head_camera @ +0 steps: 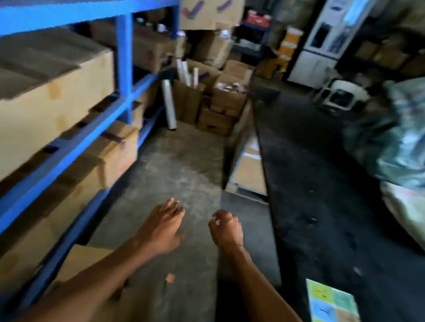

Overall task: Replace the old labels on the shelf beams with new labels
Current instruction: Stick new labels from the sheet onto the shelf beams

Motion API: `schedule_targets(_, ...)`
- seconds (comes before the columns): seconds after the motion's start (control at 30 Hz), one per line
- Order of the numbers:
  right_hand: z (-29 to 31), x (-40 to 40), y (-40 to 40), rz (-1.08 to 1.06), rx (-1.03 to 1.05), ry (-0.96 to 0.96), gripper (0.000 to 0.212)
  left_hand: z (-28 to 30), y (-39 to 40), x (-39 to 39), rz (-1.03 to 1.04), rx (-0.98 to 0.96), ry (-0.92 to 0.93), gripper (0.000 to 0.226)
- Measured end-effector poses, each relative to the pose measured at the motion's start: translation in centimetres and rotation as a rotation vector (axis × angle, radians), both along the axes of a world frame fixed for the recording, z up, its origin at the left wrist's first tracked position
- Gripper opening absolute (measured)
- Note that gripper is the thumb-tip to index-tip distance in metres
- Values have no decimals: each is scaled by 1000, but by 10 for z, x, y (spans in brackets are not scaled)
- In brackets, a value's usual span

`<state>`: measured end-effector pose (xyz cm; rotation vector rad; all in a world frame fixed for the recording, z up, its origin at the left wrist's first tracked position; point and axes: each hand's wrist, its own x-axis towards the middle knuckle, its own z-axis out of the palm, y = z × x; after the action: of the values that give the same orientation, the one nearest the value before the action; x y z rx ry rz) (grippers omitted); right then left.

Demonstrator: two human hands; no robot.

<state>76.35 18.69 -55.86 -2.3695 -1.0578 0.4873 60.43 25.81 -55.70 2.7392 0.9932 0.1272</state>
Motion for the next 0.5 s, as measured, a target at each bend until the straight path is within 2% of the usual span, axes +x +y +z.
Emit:
schedule_targets(0.13,15,73,-55,-139,69,-96,26,-1,-32,87,-160,46,-59,53)
schedule_targets(0.23,13,124,-112,-268,73,-160,25,-16,-74,147,-345,39,-65,56)
schedule_targets(0.37,-2,166,-189,-403,-20,-186,27,-36,-127,202,-459,-82,3,61)
schedule_targets(0.43,-12,179,-221,-447,-133,-155,22,-45,-152,223,-501,-165,-24,75)
schedule_targets(0.5,-25,190,-249,-492,-240,-97,27,-49,-172,237,-538,-212,69,80)
